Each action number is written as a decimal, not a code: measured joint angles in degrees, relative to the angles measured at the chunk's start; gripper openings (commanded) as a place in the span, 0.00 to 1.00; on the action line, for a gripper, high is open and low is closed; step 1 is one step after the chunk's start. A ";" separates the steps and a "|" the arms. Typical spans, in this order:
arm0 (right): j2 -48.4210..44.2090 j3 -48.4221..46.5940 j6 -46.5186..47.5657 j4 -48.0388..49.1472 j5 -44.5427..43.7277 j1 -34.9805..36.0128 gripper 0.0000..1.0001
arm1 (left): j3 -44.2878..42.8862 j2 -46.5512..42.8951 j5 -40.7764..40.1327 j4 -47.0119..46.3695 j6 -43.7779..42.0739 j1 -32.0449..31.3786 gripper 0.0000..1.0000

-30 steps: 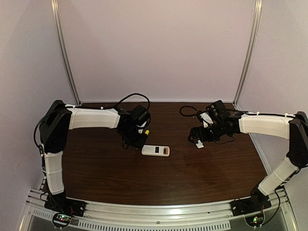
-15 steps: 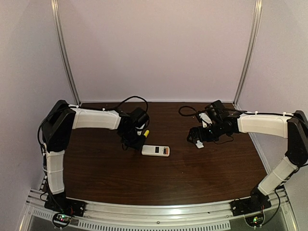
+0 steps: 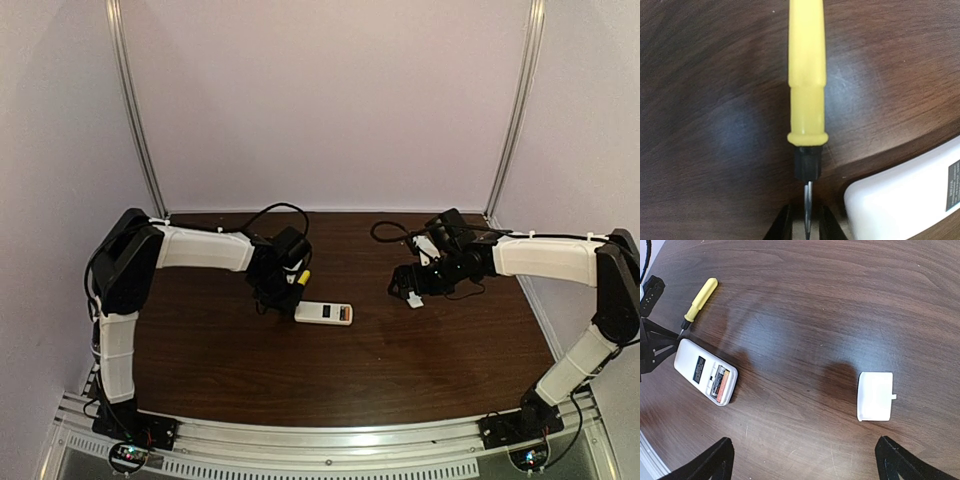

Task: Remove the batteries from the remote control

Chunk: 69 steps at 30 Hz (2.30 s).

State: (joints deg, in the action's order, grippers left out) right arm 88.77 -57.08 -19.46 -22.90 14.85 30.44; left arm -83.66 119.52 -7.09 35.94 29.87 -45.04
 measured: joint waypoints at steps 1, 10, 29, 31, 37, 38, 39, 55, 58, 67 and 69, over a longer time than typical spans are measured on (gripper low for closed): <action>0.00 0.00 0.00 -0.04 0.02 0.00 1.00 | 0.00 0.02 0.00 -0.04 0.00 0.00 0.19; 0.33 -0.70 -0.02 -0.26 0.33 0.00 1.00 | 0.00 0.09 -0.68 -0.15 0.00 0.00 0.06; 0.50 -0.79 -0.26 -0.46 0.79 0.00 1.00 | -0.02 0.11 -0.96 -0.39 -1.25 0.00 0.00; 0.50 -0.85 -0.24 -0.48 0.79 0.00 1.00 | -0.02 0.04 -0.37 -0.39 -1.97 0.00 0.00; 0.50 -1.73 0.02 -0.87 0.79 0.00 1.00 | 1.70 -2.23 1.86 -0.98 -4.39 0.04 0.00; 0.50 -1.95 0.09 -0.92 0.81 0.00 1.00 | 2.14 -3.06 2.12 -1.07 -4.90 0.04 0.00; 0.50 -2.12 0.22 -0.92 0.81 0.00 1.00 | 2.49 -3.98 2.34 -1.22 -5.44 0.04 0.00; -0.81 -5.55 3.28 -1.20 3.08 0.00 1.00 | 10.69 -27.41 11.34 -12.24 -17.92 0.31 0.00; -2.80 -5.55 4.76 -0.98 5.09 0.00 1.00 | 9.84 -28.96 17.99 -13.27 -20.65 0.61 0.00; -8.74 -5.07 8.98 2.25 21.14 0.50 1.00 | 9.84 -29.62 37.92 -11.26 -28.06 0.66 0.00; -10.40 -4.20 9.42 3.17 25.20 0.90 1.00 | 9.84 -29.83 42.12 -10.64 -29.49 0.66 0.00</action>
State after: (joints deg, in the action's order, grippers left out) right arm 78.37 -61.28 -10.04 -19.73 40.05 31.33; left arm -73.82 89.69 35.03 25.30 0.38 -44.38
